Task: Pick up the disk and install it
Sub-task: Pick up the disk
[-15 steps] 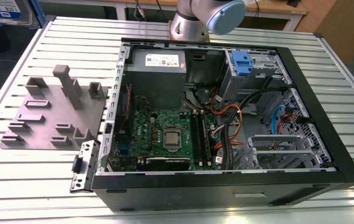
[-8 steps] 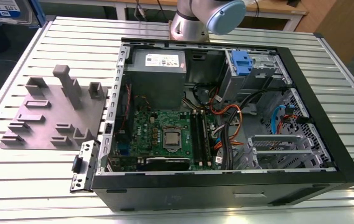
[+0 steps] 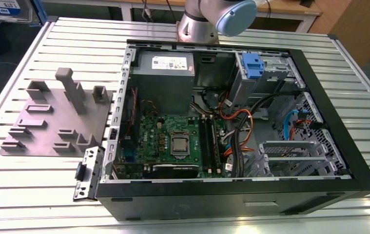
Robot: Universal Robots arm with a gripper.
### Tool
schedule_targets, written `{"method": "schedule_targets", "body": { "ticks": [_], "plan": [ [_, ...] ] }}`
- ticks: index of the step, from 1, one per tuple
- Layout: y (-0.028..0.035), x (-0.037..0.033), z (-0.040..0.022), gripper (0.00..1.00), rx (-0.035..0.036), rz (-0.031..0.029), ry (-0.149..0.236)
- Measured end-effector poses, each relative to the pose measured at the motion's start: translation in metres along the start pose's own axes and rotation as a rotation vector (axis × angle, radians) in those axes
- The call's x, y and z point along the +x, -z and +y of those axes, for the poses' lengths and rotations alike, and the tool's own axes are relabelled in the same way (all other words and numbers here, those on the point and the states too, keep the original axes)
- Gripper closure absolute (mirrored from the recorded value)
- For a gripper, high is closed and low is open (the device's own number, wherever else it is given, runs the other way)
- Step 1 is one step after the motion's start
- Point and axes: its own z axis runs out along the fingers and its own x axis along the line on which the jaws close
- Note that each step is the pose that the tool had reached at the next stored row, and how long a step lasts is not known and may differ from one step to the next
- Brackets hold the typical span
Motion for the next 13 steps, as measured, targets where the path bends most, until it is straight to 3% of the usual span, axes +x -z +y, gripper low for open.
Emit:
{"method": "schedule_targets", "body": {
  "ticks": [13],
  "plan": [
    [0.0000,-0.0005,-0.0087,0.63,0.0002,-0.0001,0.000]
  ]
}}
